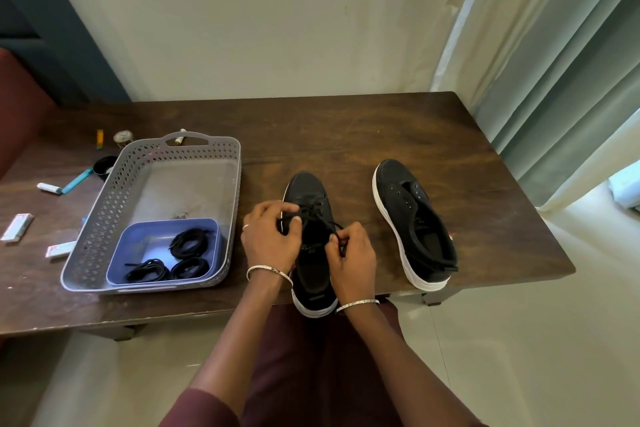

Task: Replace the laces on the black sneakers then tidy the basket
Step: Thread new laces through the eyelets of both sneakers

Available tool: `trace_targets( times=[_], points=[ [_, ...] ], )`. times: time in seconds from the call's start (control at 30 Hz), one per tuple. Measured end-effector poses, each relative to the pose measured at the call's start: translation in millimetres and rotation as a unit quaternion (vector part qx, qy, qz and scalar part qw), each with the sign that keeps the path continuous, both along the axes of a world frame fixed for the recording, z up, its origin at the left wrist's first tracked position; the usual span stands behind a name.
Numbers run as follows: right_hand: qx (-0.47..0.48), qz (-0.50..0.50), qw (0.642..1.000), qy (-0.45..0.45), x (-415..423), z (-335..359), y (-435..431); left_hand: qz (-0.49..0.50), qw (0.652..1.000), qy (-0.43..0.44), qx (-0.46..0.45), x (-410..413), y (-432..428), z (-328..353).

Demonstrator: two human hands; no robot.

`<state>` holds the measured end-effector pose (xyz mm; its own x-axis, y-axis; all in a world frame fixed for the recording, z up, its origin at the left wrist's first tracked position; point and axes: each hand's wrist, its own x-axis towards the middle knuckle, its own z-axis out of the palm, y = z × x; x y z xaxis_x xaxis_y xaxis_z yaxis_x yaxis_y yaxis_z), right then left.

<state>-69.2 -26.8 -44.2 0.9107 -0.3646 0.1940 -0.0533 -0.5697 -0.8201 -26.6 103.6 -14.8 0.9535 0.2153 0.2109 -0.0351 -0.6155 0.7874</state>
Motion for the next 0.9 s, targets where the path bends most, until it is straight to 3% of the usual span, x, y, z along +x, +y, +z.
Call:
trace_targets(
  times=[0.13,0.27,0.33,0.4,0.47,0.5,0.53,0.63,0.7,0.77,0.83,0.9],
  points=[
    [0.01,0.001,1.0,0.01,0,0,-1,-0.085,0.971,-0.008,0.222,2,-12,2],
    [0.009,0.002,1.0,0.011,0,0,-1,-0.082,0.966,-0.032,0.242,4,-15,3],
    [0.007,-0.001,1.0,0.007,1,-1,-1,-0.047,0.983,-0.01,0.177,2,-17,4],
    [0.005,-0.002,1.0,0.0,1,-1,-1,0.02,0.998,0.064,-0.01,6,-12,0],
    [0.003,0.0,1.0,-0.004,0,-1,-1,0.101,0.946,0.151,-0.269,10,-3,-1],
    [0.002,0.001,1.0,-0.005,0,-1,-1,0.126,0.918,0.183,-0.329,10,3,-4],
    [0.002,0.003,1.0,-0.006,0,-1,-1,0.131,0.912,0.205,-0.329,11,8,-5],
    [0.002,0.005,1.0,-0.005,0,-2,-2,0.121,0.933,0.22,-0.257,10,11,-6],
    [0.002,0.005,1.0,-0.002,0,-2,-2,0.14,0.958,0.19,-0.161,7,7,-4],
    [0.003,0.003,1.0,-0.001,0,-2,-2,0.152,0.981,0.115,-0.042,1,2,2],
    [0.003,0.001,1.0,-0.002,1,-1,-2,0.092,0.995,0.01,0.035,-8,-4,8],
    [0.006,0.0,1.0,0.0,1,-2,-1,0.01,0.992,-0.021,0.121,-12,-10,9]
  ],
)
